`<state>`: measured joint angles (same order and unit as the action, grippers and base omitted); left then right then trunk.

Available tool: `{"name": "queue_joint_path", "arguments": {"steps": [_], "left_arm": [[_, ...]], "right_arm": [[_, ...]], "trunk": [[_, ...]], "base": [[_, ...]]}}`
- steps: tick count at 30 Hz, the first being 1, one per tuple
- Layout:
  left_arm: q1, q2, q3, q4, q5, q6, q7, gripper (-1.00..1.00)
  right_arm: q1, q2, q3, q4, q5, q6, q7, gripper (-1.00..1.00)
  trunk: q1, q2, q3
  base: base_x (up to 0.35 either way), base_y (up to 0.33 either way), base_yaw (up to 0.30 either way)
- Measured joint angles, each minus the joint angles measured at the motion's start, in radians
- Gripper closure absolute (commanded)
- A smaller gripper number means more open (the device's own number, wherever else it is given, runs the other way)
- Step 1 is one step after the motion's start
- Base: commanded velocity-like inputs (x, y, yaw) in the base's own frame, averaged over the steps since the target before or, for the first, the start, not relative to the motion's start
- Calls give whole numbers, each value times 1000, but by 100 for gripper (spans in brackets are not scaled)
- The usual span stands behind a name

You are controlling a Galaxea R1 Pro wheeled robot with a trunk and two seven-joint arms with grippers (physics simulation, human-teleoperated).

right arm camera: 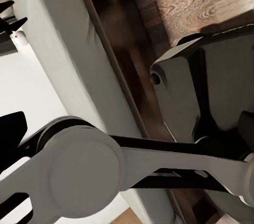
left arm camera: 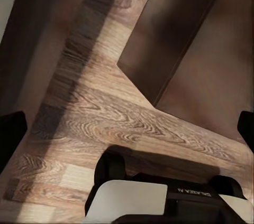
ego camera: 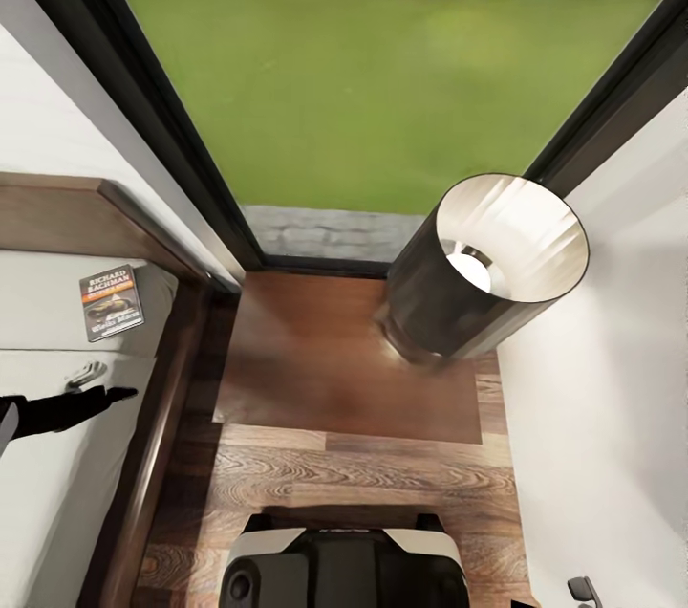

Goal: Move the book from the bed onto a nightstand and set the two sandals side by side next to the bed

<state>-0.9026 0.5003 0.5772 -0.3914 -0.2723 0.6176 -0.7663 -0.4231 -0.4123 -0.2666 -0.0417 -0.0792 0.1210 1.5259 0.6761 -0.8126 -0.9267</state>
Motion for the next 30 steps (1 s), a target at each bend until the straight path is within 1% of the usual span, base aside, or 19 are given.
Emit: {"name": "queue_joint_path", "arguments": {"steps": [3, 5, 8, 10, 11, 12, 14, 17, 18, 20, 21, 22, 23, 24, 26, 28, 30], "left_arm": [[0, -6, -1, 30, -5, -2, -9, -100], [0, -9, -1, 58, -7, -20, -12, -100], [0, -12, -3, 120, -8, -77, -14, -100], [0, -23, -9, 173, -11, -129, -15, -100], [0, -31, -22, 199, -20, -155, -15, -100], [0, -34, -27, 206, -24, -162, -15, -100], [0, -39, -41, 229, -48, -176, -15, -100], [0, -52, -49, 277, -81, -188, -14, -100], [-1, -55, -49, 289, -85, -192, -14, -100], [-1, -66, -51, 327, -95, -221, -13, -100], [-1, -71, -52, 345, -101, -252, -13, -100], [2, -87, -53, 361, -108, -299, -12, -100], [32, -122, -56, 370, -115, -343, -11, -100], [50, -137, -56, 374, -116, -354, -10, -100], [82, -158, -55, 376, -119, -364, -10, -100], [106, -172, -55, 377, -120, -369, -11, -100], [112, -176, -53, 377, -120, -370, -13, -100]], "right_arm": [[0, 0, 0, 0, 0, 0, 0, -100], [0, 0, 0, 0, 0, 0, 0, -100], [0, 0, 0, 0, 0, 0, 0, -100], [0, 0, 0, 0, 0, 0, 0, -100], [0, 0, 0, 0, 0, 0, 0, -100], [0, 0, 0, 0, 0, 0, 0, -100], [0, 0, 0, 0, 0, 0, 0, -100], [0, 0, 0, 0, 0, 0, 0, -100], [0, 0, 0, 0, 0, 0, 0, -100], [0, 0, 0, 0, 0, 0, 0, -100], [0, 0, 0, 0, 0, 0, 0, -100], [0, 0, 0, 0, 0, 0, 0, -100], [0, 0, 0, 0, 0, 0, 0, -100], [0, 0, 0, 0, 0, 0, 0, -100], [0, 1, 0, 0, 0, 0, 0, -100], [0, 1, 0, 0, 0, 0, -1, -100], [0, 1, 0, 0, 0, 0, -1, -100]], "trunk": [[-12, 21, 9], [-19, 35, 16], [-31, 56, 25], [-38, 70, 31], [-42, 77, 34], [-46, 84, 38], [-54, 98, 44], [-65, 119, 53], [-69, 126, 56], [-77, 140, 63], [-81, 147, 66], [-84, 154, 69], [-88, 161, 72], [-92, 168, 75], [-100, 182, 82], [-107, 196, 88], [-115, 210, 94]], "base": [[0, 0, 0], [0, 0, 0], [0, 0, 0], [0, 0, 0], [0, 0, 0], [0, 0, 0], [0, 0, 0], [0, 0, 0], [0, 0, 0], [0, 0, 0], [0, 0, 0], [0, 0, 0], [0, 0, 0], [0, 0, 0], [0, 0, 0], [0, 0, 0], [0, 0, 0]]}}
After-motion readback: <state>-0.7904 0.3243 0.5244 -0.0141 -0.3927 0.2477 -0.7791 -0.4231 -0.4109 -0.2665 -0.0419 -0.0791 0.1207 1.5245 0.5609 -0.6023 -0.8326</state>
